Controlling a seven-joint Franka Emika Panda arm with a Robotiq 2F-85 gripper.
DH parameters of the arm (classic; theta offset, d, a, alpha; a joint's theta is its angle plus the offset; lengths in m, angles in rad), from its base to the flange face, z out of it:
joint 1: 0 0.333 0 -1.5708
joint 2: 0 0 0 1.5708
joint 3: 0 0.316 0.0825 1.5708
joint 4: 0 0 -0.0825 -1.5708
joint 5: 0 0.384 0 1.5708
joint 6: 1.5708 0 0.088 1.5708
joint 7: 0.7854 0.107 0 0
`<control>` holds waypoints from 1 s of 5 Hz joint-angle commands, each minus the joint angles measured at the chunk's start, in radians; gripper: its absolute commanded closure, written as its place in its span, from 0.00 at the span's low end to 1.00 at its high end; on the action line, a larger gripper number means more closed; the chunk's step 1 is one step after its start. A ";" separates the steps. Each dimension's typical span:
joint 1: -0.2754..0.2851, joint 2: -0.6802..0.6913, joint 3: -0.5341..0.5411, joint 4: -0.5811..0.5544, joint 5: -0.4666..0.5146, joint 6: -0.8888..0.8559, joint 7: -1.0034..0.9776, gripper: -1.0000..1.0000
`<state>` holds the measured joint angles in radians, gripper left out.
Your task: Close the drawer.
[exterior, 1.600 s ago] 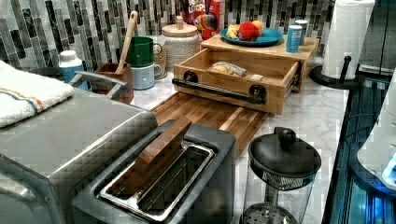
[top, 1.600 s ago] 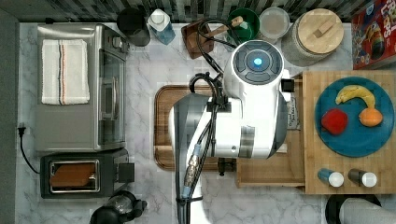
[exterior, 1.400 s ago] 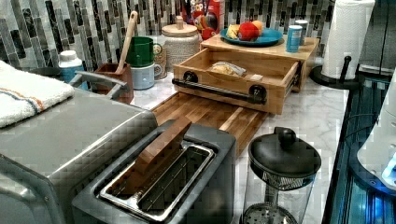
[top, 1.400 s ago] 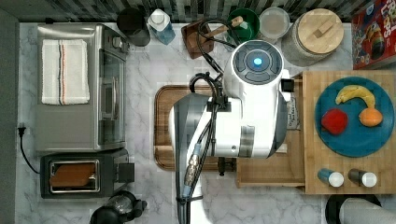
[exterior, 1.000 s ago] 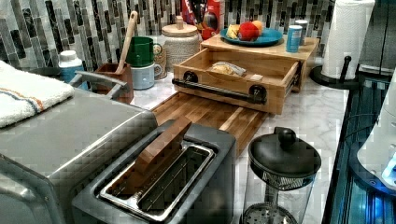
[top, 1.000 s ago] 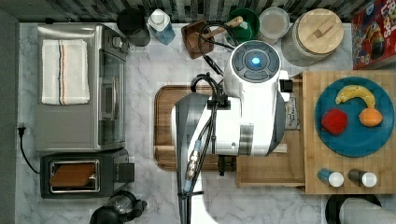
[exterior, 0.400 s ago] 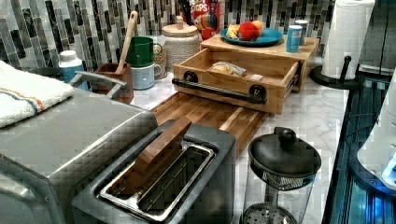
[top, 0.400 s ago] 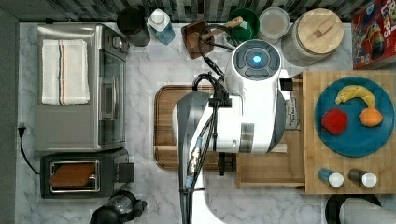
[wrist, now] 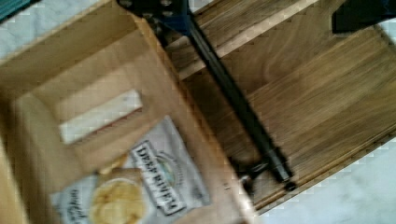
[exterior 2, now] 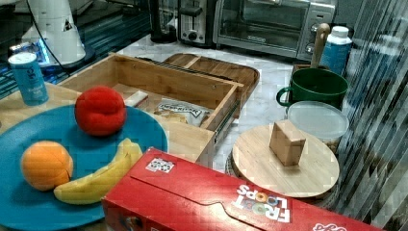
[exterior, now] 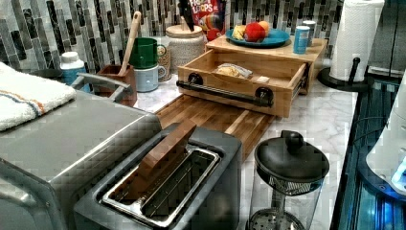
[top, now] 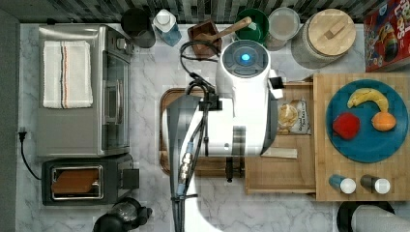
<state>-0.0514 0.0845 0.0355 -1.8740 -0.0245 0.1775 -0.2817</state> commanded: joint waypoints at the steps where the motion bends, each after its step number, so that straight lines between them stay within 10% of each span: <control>1: 0.101 -0.002 0.104 -0.083 0.018 0.109 -0.170 0.00; 2: 0.092 -0.026 0.131 -0.180 0.032 0.227 -0.188 1.00; 5: 0.066 0.003 0.170 -0.311 -0.091 0.347 -0.215 1.00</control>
<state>-0.0002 0.0839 0.2142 -2.1680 -0.0622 0.4873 -0.4417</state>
